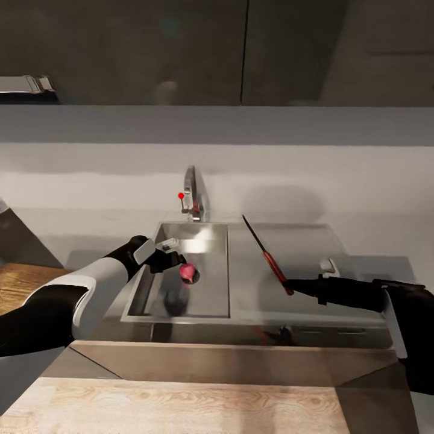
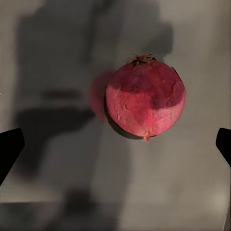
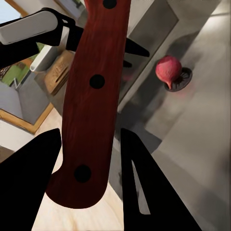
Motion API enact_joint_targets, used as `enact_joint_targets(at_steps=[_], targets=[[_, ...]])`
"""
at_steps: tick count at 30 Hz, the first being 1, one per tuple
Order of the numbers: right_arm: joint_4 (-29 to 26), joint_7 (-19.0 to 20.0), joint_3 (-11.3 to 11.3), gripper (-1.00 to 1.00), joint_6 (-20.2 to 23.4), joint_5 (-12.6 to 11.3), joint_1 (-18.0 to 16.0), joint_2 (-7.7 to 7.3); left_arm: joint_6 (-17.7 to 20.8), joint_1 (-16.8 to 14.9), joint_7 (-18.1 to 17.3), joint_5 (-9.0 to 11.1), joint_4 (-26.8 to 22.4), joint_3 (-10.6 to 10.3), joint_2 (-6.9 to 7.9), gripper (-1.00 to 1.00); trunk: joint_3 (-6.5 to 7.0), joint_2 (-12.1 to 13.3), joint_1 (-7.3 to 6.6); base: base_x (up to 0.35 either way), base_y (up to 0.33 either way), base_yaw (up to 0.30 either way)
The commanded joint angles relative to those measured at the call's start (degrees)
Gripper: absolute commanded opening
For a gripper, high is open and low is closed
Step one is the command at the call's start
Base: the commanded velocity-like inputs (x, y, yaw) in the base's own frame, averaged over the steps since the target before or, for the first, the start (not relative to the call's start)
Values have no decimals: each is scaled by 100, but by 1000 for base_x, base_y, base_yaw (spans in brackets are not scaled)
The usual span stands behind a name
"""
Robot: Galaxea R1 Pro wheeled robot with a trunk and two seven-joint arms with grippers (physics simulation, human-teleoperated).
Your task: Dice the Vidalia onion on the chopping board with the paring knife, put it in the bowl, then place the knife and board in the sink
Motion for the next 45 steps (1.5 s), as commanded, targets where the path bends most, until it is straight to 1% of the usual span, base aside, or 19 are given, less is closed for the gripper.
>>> enact_joint_targets(at_steps=[1,15,17,19,26,35,37,41,45], targets=[[-3,4,-1,-100,56,-23,-4,-2,24,-4,26,57,-4,-47,-1,100,-19,-12,3,25,-24,79],[-7,3,8,-100,54,-23,-4,8,20,-4,26,52,1,-47,-17,100,-142,-12,3,4,-4,72],[-7,6,15,-100,54,-23,-4,14,18,-4,26,52,1,-50,-31,100,-160,-12,3,70,-25,24],[-7,3,16,-100,54,-23,-4,15,16,-4,25,47,1,-53,-74,100,-178,-12,3,172,-118,10],[-7,1,8,-100,54,-23,-4,16,-68,-4,23,-64,1,-50,-99,100,-242,-12,3,77,-57,2],[-7,1,17,-100,54,-23,-4,27,-73,-4,24,-82,9,-55,-115,100,-325,-12,3,13,-31,0],[-7,1,17,-100,54,-23,-4,26,-73,-4,25,-110,10,-55,-126,100,-344,-12,3,98,-217,0],[-7,1,13,-100,54,-23,-4,29,-78,-3,21,-245,14,-53,-140,100,-381,-12,3,147,-175,0],[-7,1,2,-100,54,-23,-4,26,-124,-4,17,-283,25,-56,-143,100,-417,-12,3,61,-44,0]])
